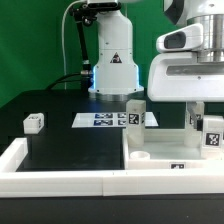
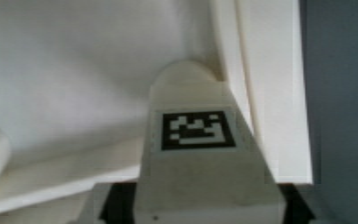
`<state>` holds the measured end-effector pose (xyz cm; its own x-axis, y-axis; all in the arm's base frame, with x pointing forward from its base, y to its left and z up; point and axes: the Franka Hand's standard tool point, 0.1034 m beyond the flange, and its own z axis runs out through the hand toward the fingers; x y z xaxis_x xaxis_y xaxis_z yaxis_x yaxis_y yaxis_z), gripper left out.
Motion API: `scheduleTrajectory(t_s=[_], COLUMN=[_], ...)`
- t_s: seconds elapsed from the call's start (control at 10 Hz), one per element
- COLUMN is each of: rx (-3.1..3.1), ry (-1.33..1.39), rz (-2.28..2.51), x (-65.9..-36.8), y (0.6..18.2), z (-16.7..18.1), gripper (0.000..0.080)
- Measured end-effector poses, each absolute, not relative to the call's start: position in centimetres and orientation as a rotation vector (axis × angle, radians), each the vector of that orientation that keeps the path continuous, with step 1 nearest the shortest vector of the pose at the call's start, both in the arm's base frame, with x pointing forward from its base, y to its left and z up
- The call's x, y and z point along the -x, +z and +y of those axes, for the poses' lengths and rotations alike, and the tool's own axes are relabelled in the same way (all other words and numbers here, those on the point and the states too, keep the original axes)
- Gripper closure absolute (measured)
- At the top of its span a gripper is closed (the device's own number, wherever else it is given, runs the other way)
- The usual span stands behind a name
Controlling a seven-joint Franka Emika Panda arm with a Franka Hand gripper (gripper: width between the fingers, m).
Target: Assemble square table
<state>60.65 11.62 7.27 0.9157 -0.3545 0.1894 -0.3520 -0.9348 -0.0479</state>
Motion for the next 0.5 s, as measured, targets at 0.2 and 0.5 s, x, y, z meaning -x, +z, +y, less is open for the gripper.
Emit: scheduleTrajectory(t_s=[0.2,0.5], rx=[3.022,3.005], ry=[-0.309,-0.314], rz=[0.752,0.85], x=[-60.6,-60.6], y=[7.2,7.2], z=[10.7,9.8], gripper=[0.0504,0.0501])
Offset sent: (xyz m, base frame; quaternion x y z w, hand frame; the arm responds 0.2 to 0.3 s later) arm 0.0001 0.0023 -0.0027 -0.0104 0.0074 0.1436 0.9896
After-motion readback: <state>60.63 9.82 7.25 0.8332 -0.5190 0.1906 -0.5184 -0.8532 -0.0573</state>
